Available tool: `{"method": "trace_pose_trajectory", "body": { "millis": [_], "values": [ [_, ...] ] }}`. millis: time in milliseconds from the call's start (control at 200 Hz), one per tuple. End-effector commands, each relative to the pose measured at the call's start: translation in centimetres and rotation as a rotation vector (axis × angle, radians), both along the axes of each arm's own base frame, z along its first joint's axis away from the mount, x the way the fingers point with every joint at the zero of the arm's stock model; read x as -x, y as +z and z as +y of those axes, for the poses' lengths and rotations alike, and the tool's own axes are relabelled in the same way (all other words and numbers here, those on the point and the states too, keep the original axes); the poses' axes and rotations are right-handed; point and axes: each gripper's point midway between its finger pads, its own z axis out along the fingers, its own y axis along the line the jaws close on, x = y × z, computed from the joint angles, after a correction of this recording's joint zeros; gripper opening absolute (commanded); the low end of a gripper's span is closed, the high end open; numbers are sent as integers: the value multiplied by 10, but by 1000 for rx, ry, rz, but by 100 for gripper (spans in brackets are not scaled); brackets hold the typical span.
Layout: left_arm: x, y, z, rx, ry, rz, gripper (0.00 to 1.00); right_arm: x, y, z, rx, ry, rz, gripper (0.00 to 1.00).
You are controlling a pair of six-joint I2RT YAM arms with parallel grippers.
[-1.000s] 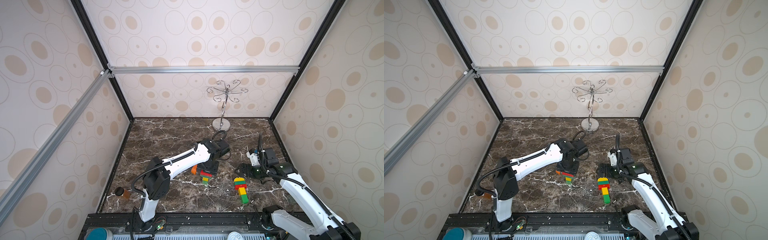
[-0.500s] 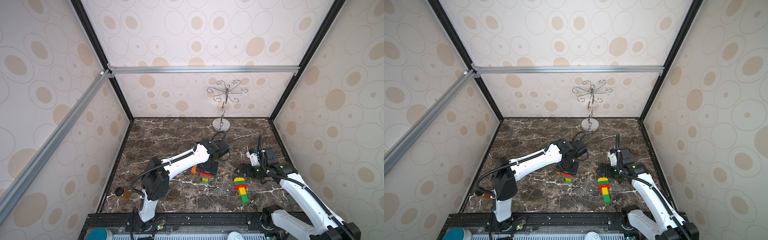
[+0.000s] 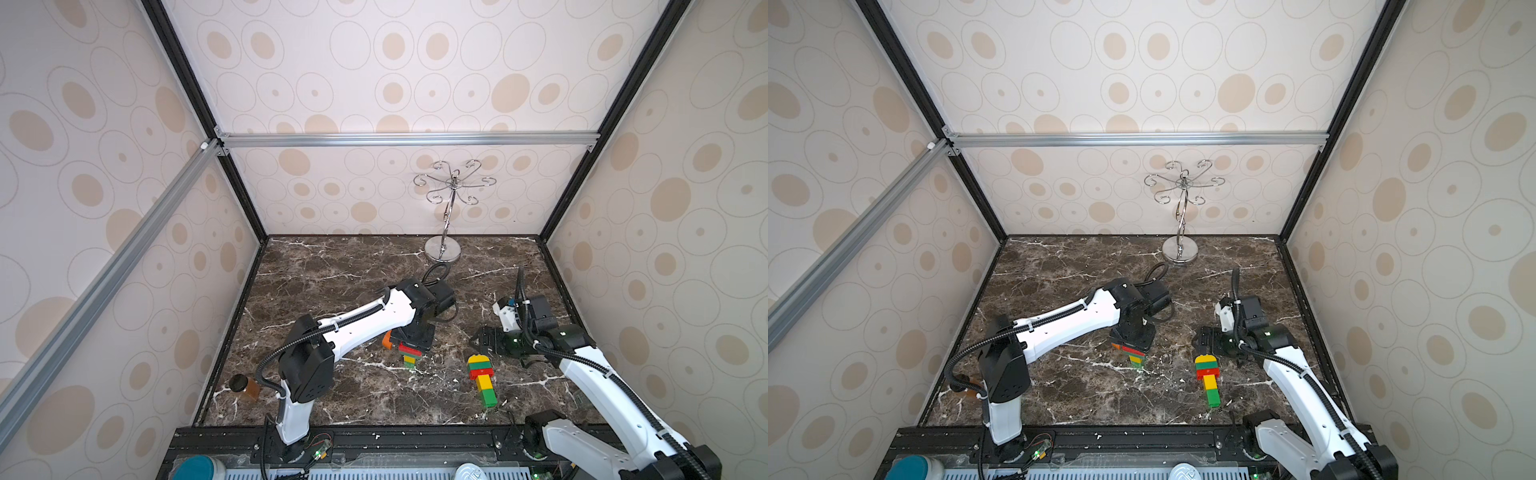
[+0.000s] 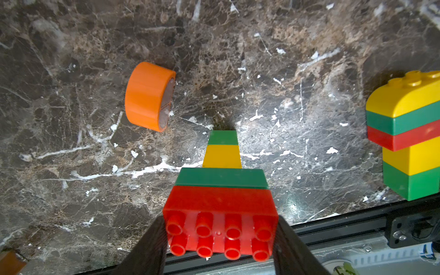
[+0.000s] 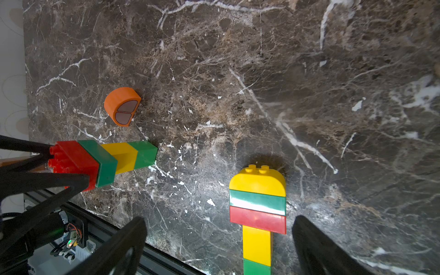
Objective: Assemble an ice cream with lego
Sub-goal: Assemble the lego brick with the lego brick.
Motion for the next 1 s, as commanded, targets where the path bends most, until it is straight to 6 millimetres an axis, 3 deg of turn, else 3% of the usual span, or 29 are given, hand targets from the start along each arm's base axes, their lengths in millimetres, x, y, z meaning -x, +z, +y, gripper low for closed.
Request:
{"method": "trace_pose_trajectory", "body": {
  "millis": [0,225,440,675,995],
  "values": [
    [5,-40,19,-138,-27,68,32,3,-2,-1,-1,5,4,98],
    [6,-46,5,-114,-36,70,31,3,-3,-2,3,3,8,98],
    [19,-61,10,-157,-65,97,30,3,-3,-2,3,3,6,98],
    [18,-69,20,-224,-97,73,28,3,-2,-2,2,2,4,99],
    [29,-88,10,-150,-68,121,24,3,-3,-3,7,-1,6,99]
  ]
}}
